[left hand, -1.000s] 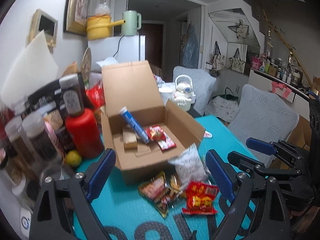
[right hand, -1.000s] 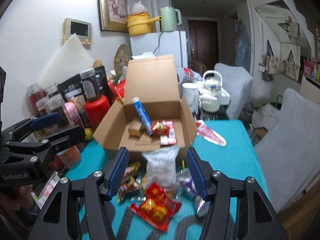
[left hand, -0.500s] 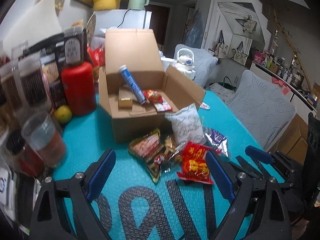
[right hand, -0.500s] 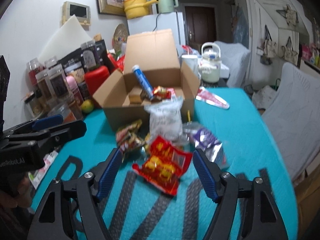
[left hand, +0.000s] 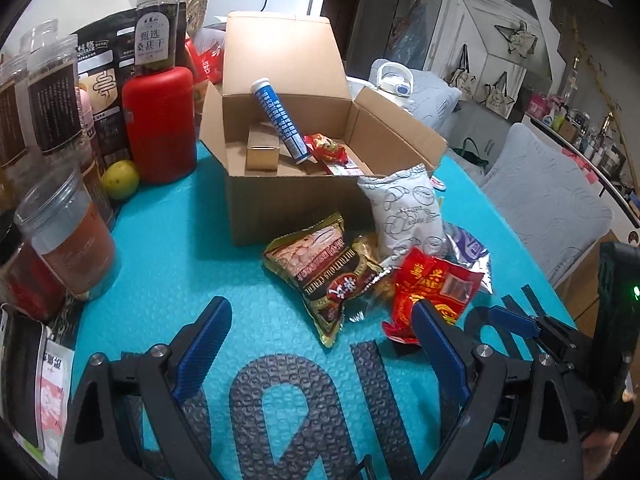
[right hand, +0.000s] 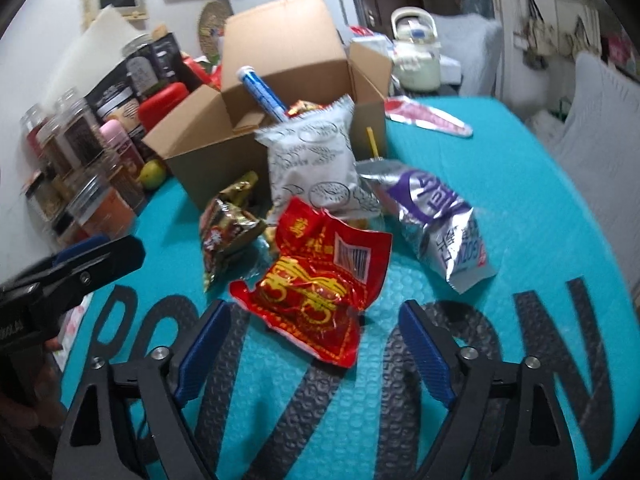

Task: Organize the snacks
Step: 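Grasp the red chip bag with the right gripper while the left grasps the cereal bag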

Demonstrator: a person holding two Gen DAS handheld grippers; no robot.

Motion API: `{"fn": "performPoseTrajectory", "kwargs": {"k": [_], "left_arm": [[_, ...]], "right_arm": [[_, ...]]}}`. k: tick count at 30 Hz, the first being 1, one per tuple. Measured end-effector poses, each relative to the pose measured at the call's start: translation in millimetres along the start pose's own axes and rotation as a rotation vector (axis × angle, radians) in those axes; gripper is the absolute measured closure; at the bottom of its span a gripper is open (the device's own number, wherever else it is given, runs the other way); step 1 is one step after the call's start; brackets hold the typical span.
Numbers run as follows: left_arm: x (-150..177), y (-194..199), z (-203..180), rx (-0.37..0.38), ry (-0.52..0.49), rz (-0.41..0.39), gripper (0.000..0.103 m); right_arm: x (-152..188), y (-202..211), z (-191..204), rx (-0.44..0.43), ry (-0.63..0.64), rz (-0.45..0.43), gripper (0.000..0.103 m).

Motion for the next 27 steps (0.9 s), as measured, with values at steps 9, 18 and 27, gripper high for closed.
{"fn": "performPoseTrajectory", "kwargs": {"k": [9,18,27], "left_arm": [[-6.3,-20.6,23.1,-0.044,0.030,0.014,0.010],[-6.5,-49.3,40.2,-0.058,0.167,0.071,0.011],[-10.5,-78.5,17.4,-0.018,0.172,0.107,0.010]], "right_arm": [[-1.7,-36.5,4.9,0.024,-0.055,0.067,0.010],[-0.7,-54.0,12.7,0.061,0.104,0.058,0.030],[4.4,-43.4,1.4,0.023,0.139,0.046,0.064]]}}
Point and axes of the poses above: each gripper's, at about its wrist camera, not at the fingertips, and y roughly against the way its jaws point, z to its left, x to its underside, the point moved 9 cm from there along -y, roughly the way its jaws point, and after that the axes turned 12 degrees about -z, right-handed, at the moved point
